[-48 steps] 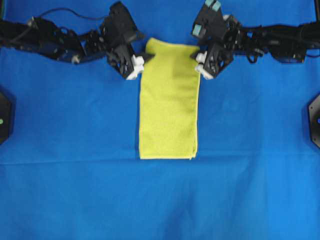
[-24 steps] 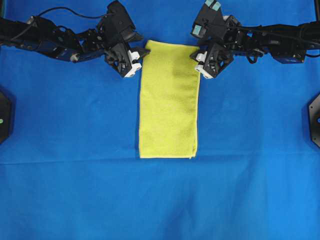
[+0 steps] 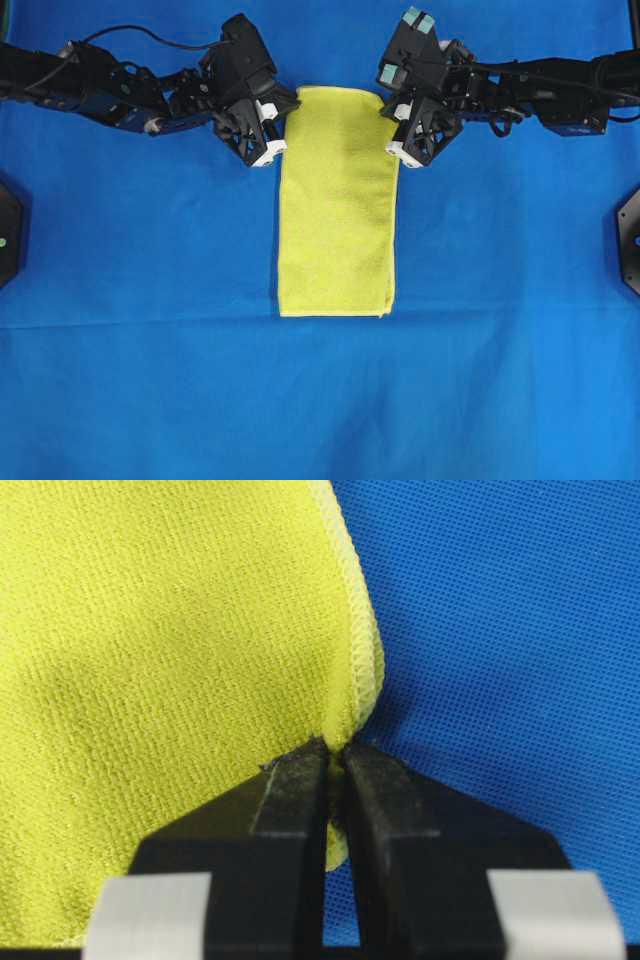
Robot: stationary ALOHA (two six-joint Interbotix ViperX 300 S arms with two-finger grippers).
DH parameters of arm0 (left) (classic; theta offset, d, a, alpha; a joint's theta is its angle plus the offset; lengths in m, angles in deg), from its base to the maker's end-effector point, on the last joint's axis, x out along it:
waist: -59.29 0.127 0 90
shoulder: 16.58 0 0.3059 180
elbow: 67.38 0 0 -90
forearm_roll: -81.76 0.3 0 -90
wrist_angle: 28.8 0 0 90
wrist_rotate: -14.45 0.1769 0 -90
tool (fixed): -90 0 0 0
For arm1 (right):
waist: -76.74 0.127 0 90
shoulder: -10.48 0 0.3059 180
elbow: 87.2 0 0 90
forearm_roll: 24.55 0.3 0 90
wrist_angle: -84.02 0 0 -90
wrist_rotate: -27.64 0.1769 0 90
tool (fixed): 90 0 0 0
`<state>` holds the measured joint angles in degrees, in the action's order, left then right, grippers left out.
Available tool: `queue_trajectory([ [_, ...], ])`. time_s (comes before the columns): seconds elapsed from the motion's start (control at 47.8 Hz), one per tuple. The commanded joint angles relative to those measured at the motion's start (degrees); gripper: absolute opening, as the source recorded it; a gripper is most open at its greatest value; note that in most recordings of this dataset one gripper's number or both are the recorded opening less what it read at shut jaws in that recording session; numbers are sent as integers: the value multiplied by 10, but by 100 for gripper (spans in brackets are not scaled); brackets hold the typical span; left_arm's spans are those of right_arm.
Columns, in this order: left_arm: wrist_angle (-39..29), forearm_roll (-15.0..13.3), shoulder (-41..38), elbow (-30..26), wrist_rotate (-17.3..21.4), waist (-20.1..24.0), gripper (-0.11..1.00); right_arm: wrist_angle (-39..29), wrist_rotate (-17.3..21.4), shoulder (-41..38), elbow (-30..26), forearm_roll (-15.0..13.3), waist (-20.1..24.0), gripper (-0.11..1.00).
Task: Fold the yellow towel.
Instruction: 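Pinch the strip's top corners with left and right grippers, then fold the top end down onto the bottom half of the strip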
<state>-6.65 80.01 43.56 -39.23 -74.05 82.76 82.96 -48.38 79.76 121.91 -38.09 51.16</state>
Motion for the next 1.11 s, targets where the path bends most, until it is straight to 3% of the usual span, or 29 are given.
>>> queue_trajectory([
  [0.0, 1, 0, 10, -2, 1, -4, 4, 1, -1, 5, -9, -1, 4, 5],
  [0.356, -11, 1, 71, -3, 12, -4, 4, -16, -1, 62, -11, -1, 3, 5],
  [0.733, -33, 1, 85, 8, 17, -23, 4, -22, 4, 76, -8, -1, 4, 5],
  [0.9, -73, 1, 127, 17, 17, -45, 4, -47, 8, 99, 0, 2, 30, 5],
  [1.088, -116, 1, 171, 27, 17, -90, 4, -84, 10, 153, 18, 15, 95, 5],
])
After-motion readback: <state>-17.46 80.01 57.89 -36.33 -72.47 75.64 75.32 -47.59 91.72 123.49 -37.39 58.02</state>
